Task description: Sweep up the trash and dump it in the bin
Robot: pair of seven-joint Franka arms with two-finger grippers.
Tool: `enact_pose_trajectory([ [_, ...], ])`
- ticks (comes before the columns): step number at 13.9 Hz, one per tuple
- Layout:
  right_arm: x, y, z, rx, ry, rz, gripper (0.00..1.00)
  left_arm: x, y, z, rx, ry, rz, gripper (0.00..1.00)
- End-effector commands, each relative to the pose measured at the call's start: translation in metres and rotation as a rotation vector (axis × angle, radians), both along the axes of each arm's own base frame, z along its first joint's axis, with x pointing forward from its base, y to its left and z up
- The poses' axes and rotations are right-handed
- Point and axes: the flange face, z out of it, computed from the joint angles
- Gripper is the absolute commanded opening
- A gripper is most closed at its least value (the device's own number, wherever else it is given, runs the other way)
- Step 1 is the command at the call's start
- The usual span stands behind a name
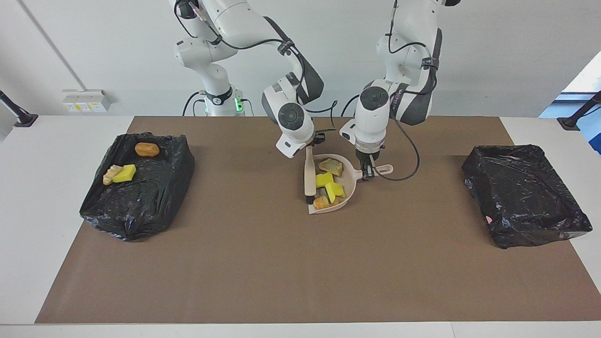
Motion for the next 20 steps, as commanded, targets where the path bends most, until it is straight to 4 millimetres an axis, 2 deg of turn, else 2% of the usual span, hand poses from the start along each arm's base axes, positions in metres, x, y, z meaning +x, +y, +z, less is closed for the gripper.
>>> enact_pose_trajectory([
  [1,-0.001,0.0,0.014,0.0,0.038,-0.007,0.0,0.001,0.008,0.002,-0.011,-0.002,0.011,0.0],
  [3,-0.006,-0.006,0.033,-0.031,0.038,-0.002,0.0,0.007,0.019,0.011,-0.016,-0.012,0.029,0.0],
  [6,-0.022,-0.022,0.06,-0.155,-0.009,0.065,0.0,0.024,0.066,0.044,-0.022,-0.035,0.084,0.0],
  [9,-0.031,-0.022,0.064,-0.182,0.005,0.091,0.0,0.037,0.128,0.079,-0.026,-0.057,0.027,0.0],
  [11,-0.041,-0.017,0.066,-0.211,0.011,0.102,0.0,0.045,0.185,0.104,-0.028,-0.066,-0.024,0.0],
  [13,-0.055,-0.017,0.06,-0.231,0.021,0.035,0.0,0.056,0.25,0.128,-0.073,-0.055,-0.017,0.0],
  [14,-0.066,-0.01,0.051,-0.206,0.062,-0.003,0.0,0.058,0.289,0.141,-0.098,-0.045,-0.013,0.0],
  [16,-0.097,0.009,0.039,-0.209,0.079,0.037,0.0,0.059,0.357,0.158,-0.103,-0.063,0.0,0.0],
  [19,-0.099,0.013,0.033,-0.178,0.033,0.018,0.0,0.056,0.459,0.178,-0.131,-0.123,0.106,0.0],
  [20,-0.103,0.008,0.03,-0.176,0.03,0.028,0.0,0.056,0.485,0.187,-0.126,-0.124,0.101,0.0],
])
